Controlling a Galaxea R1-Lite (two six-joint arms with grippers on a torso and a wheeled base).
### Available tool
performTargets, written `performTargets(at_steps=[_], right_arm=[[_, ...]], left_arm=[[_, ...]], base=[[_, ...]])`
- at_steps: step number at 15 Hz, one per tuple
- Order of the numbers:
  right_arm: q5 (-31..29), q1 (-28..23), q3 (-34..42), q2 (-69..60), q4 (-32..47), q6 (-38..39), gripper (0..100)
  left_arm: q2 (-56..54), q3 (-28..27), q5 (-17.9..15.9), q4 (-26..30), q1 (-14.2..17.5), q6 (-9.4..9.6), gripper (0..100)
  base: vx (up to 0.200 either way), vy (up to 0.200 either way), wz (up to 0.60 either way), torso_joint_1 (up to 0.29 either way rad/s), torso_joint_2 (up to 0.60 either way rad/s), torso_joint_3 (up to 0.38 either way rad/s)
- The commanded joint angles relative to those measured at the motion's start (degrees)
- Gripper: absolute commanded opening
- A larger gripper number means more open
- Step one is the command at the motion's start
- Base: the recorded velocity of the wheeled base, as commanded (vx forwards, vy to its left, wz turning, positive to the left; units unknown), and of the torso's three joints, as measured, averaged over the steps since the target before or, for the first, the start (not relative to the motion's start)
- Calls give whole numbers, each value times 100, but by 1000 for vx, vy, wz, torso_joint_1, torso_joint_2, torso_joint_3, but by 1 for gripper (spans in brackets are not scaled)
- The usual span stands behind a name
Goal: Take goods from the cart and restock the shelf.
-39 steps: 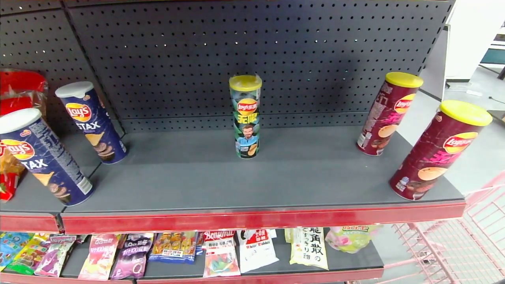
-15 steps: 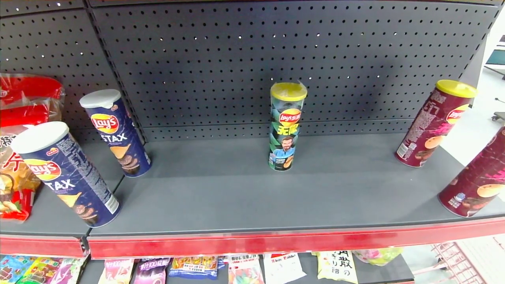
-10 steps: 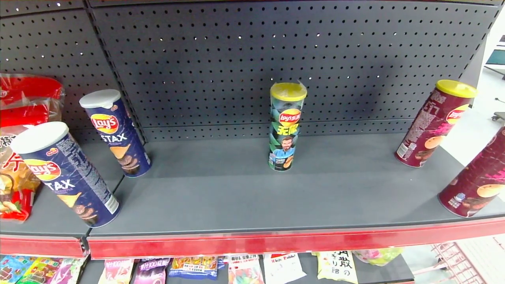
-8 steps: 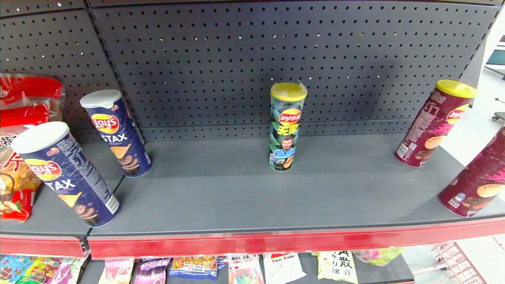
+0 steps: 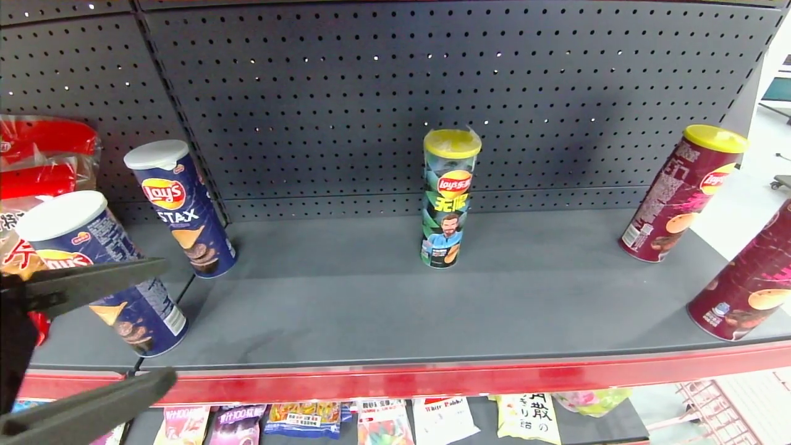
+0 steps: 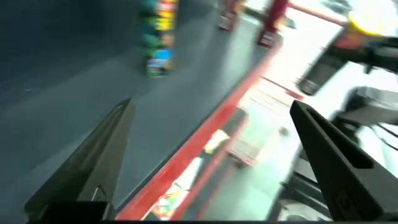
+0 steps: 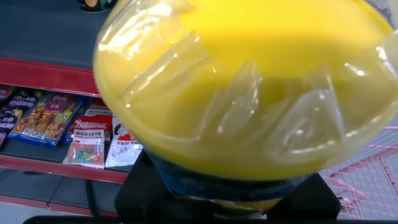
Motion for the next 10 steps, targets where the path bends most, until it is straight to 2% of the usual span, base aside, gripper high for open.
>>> performTargets(at_steps=[1, 3, 4, 5, 8, 10], right_arm=[[2, 11, -9, 47, 0, -1, 0], [2, 2, -27, 47, 0, -1, 0], [2, 2, -62, 55, 0, -1, 0], [2, 2, -79, 64, 0, -1, 0], [2, 2, -123, 64, 0, -1, 0], [2, 2, -141, 64, 0, 8, 0]], left_arm=[[1837, -523, -128, -601, -603, 119, 100], [2689, -786, -84, -1075, -612, 435, 100], [3278, -1059, 39, -1356, -612, 672, 100], [3682, -1349, 180, -1523, -612, 743, 100], [4631, -2404, 215, -1620, -735, 752, 100], [4957, -2773, 197, -1647, -814, 769, 100]], base=[[0, 0, 0, 0, 0, 0], [0, 0, 0, 0, 0, 0], [0, 0, 0, 0, 0, 0], [0, 0, 0, 0, 0, 0], [0, 0, 0, 0, 0, 0], [0, 0, 0, 0, 0, 0]])
